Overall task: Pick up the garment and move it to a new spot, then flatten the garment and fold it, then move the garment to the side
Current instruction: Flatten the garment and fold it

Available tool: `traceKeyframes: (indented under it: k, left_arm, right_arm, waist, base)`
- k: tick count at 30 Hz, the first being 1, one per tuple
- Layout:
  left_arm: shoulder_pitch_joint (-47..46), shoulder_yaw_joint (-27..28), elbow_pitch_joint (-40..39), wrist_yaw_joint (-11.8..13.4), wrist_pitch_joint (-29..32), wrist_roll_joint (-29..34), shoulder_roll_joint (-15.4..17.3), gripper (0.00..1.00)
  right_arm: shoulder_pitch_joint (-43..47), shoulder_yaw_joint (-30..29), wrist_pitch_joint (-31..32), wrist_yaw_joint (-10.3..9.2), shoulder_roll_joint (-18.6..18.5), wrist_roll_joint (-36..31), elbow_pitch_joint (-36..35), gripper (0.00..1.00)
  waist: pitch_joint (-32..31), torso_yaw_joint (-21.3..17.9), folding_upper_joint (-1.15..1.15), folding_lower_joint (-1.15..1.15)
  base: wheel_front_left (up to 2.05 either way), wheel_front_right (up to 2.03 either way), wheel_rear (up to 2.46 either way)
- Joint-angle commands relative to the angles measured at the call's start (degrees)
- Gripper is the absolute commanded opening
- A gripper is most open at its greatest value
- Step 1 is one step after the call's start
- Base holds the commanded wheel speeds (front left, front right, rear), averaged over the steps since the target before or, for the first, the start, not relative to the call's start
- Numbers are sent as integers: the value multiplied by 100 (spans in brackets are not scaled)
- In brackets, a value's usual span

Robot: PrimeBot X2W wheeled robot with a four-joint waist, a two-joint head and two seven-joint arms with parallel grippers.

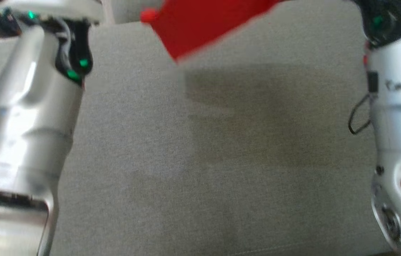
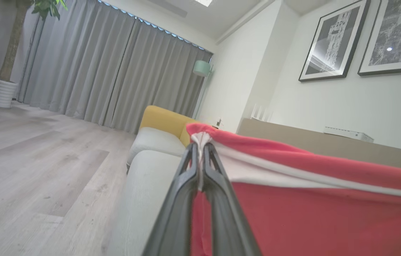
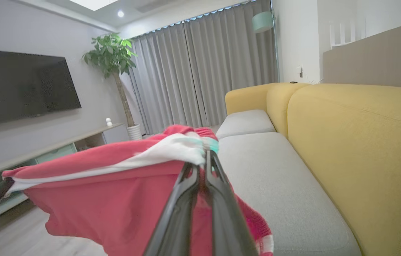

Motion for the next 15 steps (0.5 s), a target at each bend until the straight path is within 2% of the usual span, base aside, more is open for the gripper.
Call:
traceKeyframes:
  k: [1,6,9,13,15]
  left_arm:
    - [-220,343,131,43,-111,34,327,0]
    - [-271,459,1452,-22,-274,5,24,0]
    - [43,538,2212,-120,-290,-152,-213,0]
    - [565,515,2937,-326,-291,-289,-457,0]
    - [798,532,3108,-371,-196,-407,-548,0]
  right_arm:
    - [-227,-93,-196,-11,6,53,60,0]
    - [-378,362,-948,-11,122,382,1682,0]
    - [-35,1007,-1126,-11,130,893,2427,0]
    - [645,1969,-1209,-11,132,1590,2867,0]
    - [953,2235,-1378,-11,132,1816,2944,0]
  waist:
    - [-51,-10,0,-1]
    - [-61,3,0,-1]
    - [39,21,0,-1]
    - [231,33,0,-1]
    - [345,115,0,-1]
  base:
    - [0,0,0]
    - [0,0,0]
    - [0,0,0]
    - [0,0,0]
    - [0,0,0]
